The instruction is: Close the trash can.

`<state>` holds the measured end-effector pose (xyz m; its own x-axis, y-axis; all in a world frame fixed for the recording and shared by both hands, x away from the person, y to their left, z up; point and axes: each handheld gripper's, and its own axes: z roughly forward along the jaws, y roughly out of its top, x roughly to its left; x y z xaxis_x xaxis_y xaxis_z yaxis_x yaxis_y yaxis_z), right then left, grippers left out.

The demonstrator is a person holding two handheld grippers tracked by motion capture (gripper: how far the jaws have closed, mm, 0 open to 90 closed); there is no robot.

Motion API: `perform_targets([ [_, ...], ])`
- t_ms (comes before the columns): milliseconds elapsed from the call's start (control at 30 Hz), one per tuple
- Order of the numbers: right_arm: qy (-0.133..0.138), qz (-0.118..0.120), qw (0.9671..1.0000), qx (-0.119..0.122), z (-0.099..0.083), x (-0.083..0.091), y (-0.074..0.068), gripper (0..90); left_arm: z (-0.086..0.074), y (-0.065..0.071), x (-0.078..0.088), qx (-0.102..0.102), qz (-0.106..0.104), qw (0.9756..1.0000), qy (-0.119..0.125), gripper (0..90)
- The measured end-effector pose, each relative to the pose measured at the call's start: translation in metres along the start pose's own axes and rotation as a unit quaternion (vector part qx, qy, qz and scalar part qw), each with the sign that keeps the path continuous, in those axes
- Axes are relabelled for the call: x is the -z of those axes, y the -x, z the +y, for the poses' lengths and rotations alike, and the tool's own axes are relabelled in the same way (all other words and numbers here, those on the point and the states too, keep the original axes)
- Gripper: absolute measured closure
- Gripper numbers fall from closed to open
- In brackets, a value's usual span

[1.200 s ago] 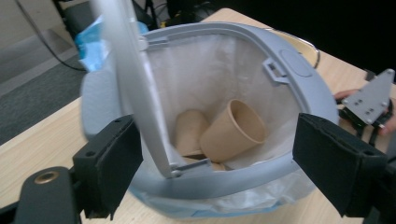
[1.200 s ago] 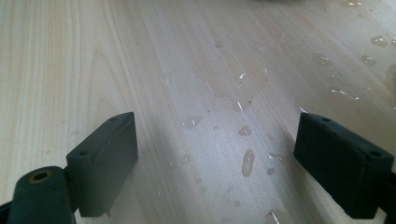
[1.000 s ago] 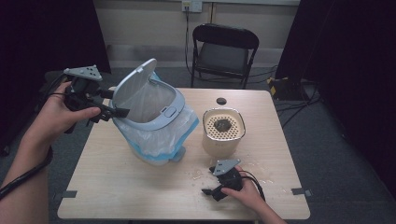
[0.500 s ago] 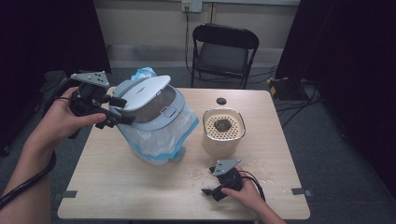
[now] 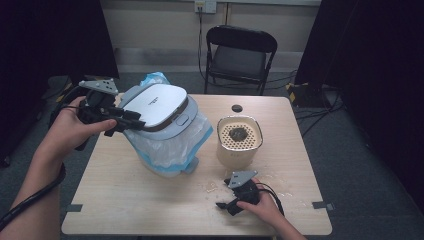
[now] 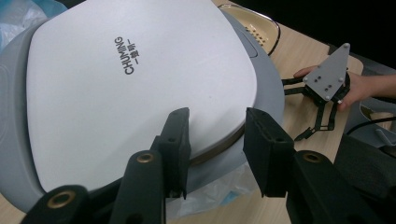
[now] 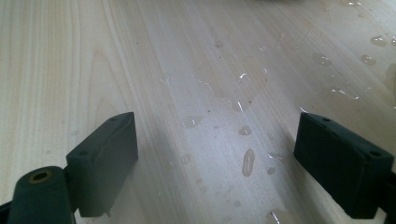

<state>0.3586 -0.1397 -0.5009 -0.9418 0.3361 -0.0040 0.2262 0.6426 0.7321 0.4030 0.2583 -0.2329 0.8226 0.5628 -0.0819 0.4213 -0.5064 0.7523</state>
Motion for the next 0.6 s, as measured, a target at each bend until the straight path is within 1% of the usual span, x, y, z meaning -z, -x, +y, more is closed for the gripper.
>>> perform_targets([
  [133, 0.000, 0.000, 1.0000, 0.000, 0.000, 0.000, 0.000, 12.9, 0.003, 0.000, -0.007, 0.004, 0.005, 0.9999, -0.009, 61.0],
  [200, 0.000, 0.000, 1.0000, 0.000, 0.000, 0.000, 0.000, 12.9, 0.006, -0.001, -0.012, 0.003, 0.013, 0.9998, -0.015, 61.0],
  [233, 0.000, 0.000, 1.0000, 0.001, 0.000, 0.000, 0.000, 12.9, 0.007, -0.001, -0.015, 0.006, 0.017, 0.9997, -0.017, 61.0],
  [300, 0.000, 0.000, 1.0000, 0.000, 0.000, 0.000, 0.000, 12.9, 0.011, -0.002, -0.021, 0.015, 0.025, 0.9995, -0.011, 61.0],
  [400, 0.000, 0.000, 1.0000, 0.000, 0.000, 0.000, 0.000, 12.8, 0.018, -0.001, -0.027, 0.009, 0.035, 0.9993, -0.013, 61.0],
  [467, 0.000, 0.000, 1.0000, 0.000, 0.000, 0.000, 0.000, 12.9, 0.022, 0.001, -0.031, 0.002, 0.044, 0.9988, -0.021, 61.0],
  [600, 0.000, 0.000, 1.0000, 0.000, 0.000, 0.000, 0.000, 12.9, 0.028, 0.001, -0.039, 0.007, 0.052, 0.9985, -0.017, 61.2],
])
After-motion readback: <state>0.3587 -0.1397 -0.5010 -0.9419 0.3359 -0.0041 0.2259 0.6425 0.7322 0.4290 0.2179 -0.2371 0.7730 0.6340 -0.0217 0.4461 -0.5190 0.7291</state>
